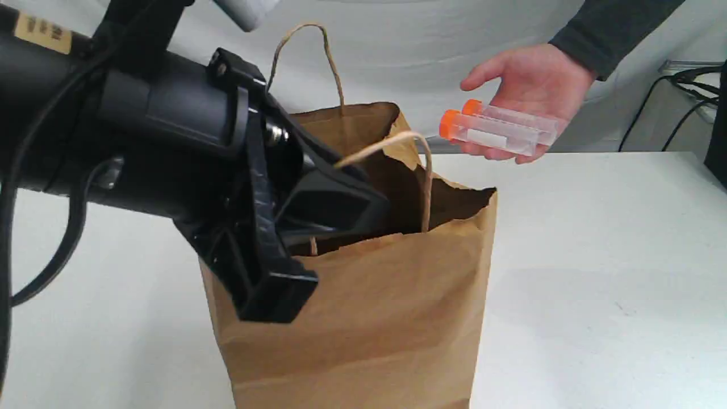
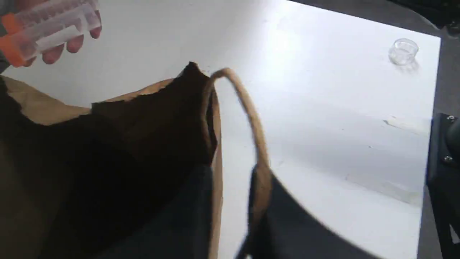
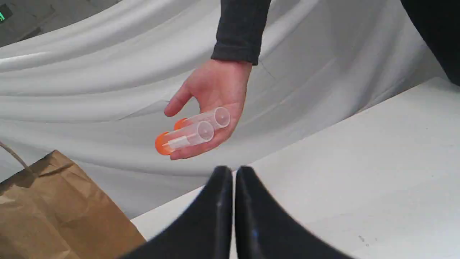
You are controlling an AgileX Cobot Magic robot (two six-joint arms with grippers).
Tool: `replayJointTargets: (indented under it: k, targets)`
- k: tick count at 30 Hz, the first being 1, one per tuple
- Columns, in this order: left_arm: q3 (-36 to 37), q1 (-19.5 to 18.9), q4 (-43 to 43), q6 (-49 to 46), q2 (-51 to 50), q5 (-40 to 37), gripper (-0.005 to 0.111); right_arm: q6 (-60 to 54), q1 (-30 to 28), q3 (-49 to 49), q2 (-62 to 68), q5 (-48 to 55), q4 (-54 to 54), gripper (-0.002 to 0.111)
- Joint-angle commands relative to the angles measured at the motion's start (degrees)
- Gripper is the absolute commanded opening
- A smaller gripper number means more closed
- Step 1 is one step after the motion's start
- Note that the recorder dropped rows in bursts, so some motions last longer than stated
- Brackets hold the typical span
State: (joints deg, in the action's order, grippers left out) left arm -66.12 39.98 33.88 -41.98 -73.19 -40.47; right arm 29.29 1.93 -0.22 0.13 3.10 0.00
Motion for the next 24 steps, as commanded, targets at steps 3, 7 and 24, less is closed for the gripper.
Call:
replayJointTargets:
  k: [3, 7, 24]
  targets:
    - [-0.13, 0.27, -0.16, -0.39, 1.48, 2.16, 0.000, 4.04, 0.18, 0.22, -0.13, -1.57, -0.47, 0.001]
    - [-0.13, 0.27, -0.16, -0.09, 1.74, 2.05, 0.000, 5.64, 0.18, -2.29, -0.13, -2.49, 0.41, 0.001]
    - [-0.13, 0.27, -0.02, -0.48, 1.74, 2.56, 0.000, -35.91, 1.45, -55.79, 34.32, 22.72, 5.98, 0.000]
